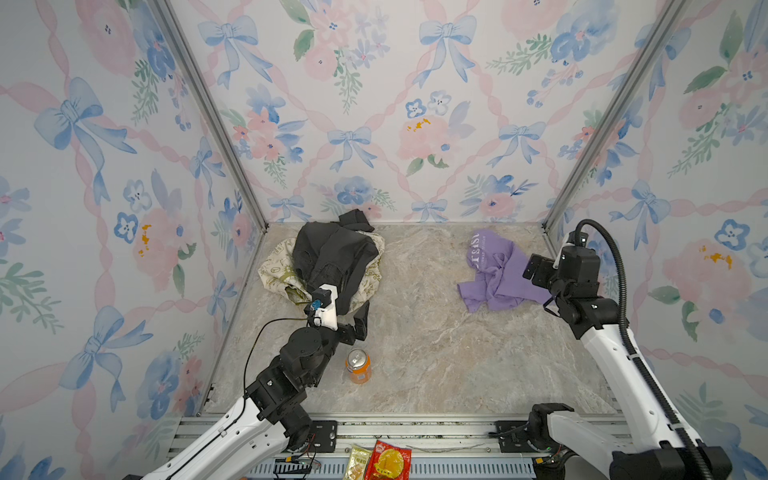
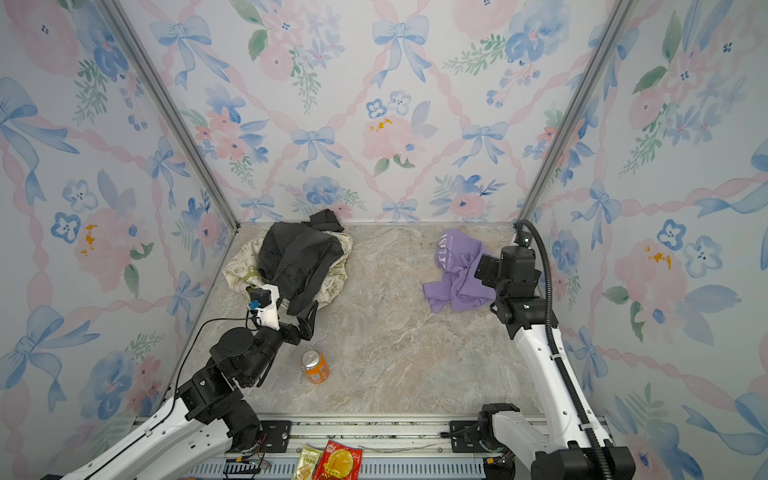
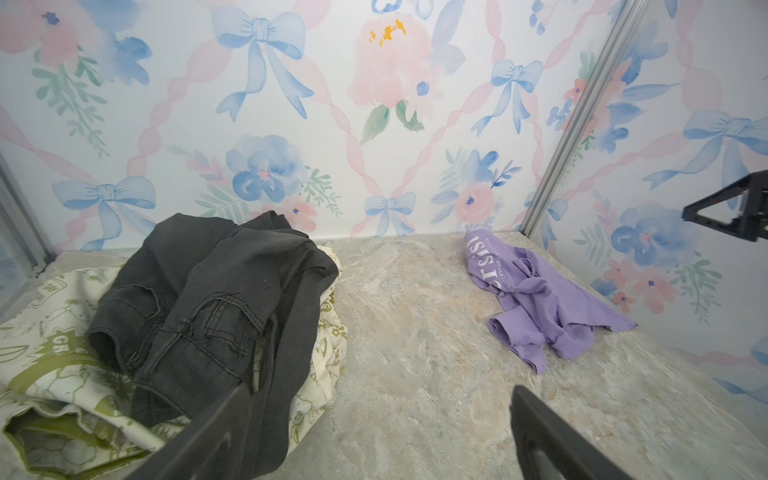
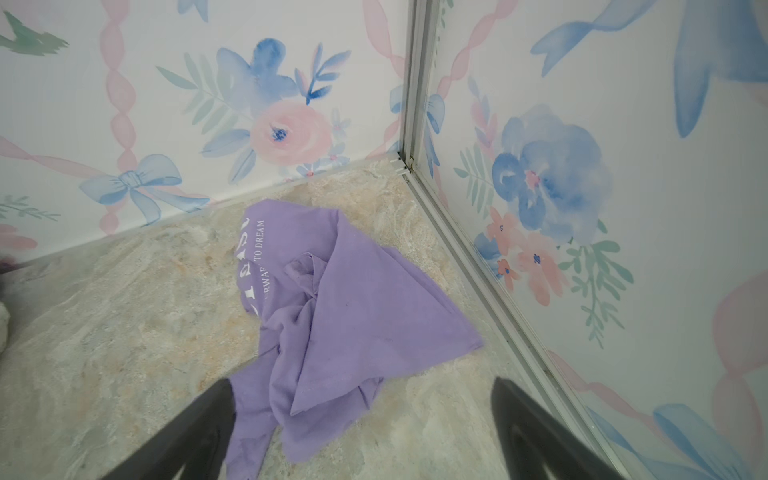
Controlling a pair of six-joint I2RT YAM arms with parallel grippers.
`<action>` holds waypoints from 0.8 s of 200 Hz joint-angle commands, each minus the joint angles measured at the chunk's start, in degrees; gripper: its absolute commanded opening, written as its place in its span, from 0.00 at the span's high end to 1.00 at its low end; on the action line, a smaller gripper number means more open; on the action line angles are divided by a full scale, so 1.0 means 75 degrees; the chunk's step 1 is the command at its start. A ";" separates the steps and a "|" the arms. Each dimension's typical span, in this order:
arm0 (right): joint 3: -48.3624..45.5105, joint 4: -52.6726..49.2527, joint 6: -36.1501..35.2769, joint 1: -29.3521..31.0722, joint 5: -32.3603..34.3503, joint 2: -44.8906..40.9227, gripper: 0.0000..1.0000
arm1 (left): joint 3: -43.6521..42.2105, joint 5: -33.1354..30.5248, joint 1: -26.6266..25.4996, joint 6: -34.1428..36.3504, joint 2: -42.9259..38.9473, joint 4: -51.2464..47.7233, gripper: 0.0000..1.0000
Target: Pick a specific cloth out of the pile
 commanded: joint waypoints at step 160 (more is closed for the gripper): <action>-0.4810 0.5712 -0.1347 0.0089 -0.1037 -0.0873 0.03 | -0.3227 -0.0312 0.4171 0.1317 0.2315 0.7026 0.02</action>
